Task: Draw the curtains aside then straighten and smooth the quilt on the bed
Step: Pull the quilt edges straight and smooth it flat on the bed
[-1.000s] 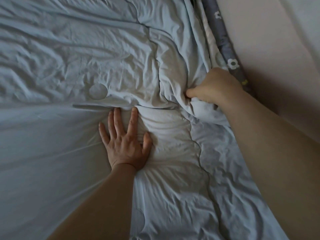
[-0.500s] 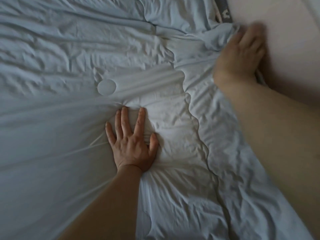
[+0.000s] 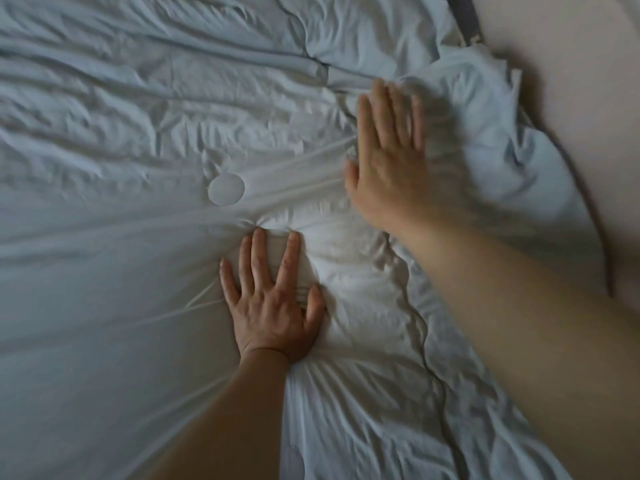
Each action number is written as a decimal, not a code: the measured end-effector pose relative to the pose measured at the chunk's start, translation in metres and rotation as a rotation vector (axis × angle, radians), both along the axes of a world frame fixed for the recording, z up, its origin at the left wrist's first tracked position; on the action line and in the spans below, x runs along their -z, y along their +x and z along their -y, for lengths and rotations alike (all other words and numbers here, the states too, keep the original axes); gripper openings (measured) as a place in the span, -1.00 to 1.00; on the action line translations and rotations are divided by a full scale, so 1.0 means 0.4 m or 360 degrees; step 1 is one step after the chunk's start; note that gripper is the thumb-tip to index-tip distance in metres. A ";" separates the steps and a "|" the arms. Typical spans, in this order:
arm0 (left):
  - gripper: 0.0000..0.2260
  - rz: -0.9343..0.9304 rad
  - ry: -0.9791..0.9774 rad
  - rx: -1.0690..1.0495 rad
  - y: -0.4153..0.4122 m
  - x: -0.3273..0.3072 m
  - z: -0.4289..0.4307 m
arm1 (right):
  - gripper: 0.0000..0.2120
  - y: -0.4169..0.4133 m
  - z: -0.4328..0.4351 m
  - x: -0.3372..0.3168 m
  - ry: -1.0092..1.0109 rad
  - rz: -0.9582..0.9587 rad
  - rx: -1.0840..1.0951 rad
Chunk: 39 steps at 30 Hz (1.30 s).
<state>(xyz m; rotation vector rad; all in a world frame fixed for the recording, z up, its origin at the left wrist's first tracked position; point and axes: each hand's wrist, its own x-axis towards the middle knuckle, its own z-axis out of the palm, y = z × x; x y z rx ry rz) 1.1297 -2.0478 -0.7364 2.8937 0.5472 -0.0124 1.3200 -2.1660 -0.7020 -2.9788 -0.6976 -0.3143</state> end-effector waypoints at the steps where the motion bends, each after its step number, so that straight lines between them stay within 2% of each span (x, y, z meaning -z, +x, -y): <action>1: -0.32 -0.0005 0.0005 0.0005 0.000 0.000 0.000 | -0.32 -0.014 -0.002 0.013 -0.0051 -0.0052 -0.0066; 5: -0.32 -0.0024 0.0025 0.0015 0.003 -0.001 -0.001 | -0.25 0.001 0.038 0.060 -0.0040 -0.0209 0.0244; 15: -0.29 -0.0041 0.0048 0.0013 0.006 -0.008 0.005 | -0.26 0.005 0.028 0.079 0.0108 -0.0160 0.0268; 18: -0.30 0.0052 0.0016 0.0114 0.019 -0.027 -0.006 | -0.26 0.006 0.026 0.083 0.0109 -0.0172 0.0268; 20: -0.31 0.0171 0.0049 0.0219 0.083 -0.038 -0.056 | -0.26 0.011 0.027 0.083 0.0116 -0.0180 0.0268; 22: -0.32 0.0225 0.0122 0.0119 0.197 -0.045 -0.122 | -0.26 0.016 0.025 0.082 0.0118 -0.0195 0.0270; 24: -0.33 0.0103 0.0122 -0.0036 0.300 -0.047 -0.155 | -0.26 0.018 0.024 0.082 0.0119 -0.0208 0.0274; 27: -0.34 -0.0038 0.0132 -0.0080 0.348 -0.013 -0.149 | -0.26 0.018 0.024 0.082 0.0097 -0.0206 0.0278; 39: -0.34 -0.0003 0.0074 -0.0065 0.357 -0.002 -0.161 | -0.25 0.025 0.018 0.076 -0.0008 -0.0233 0.0315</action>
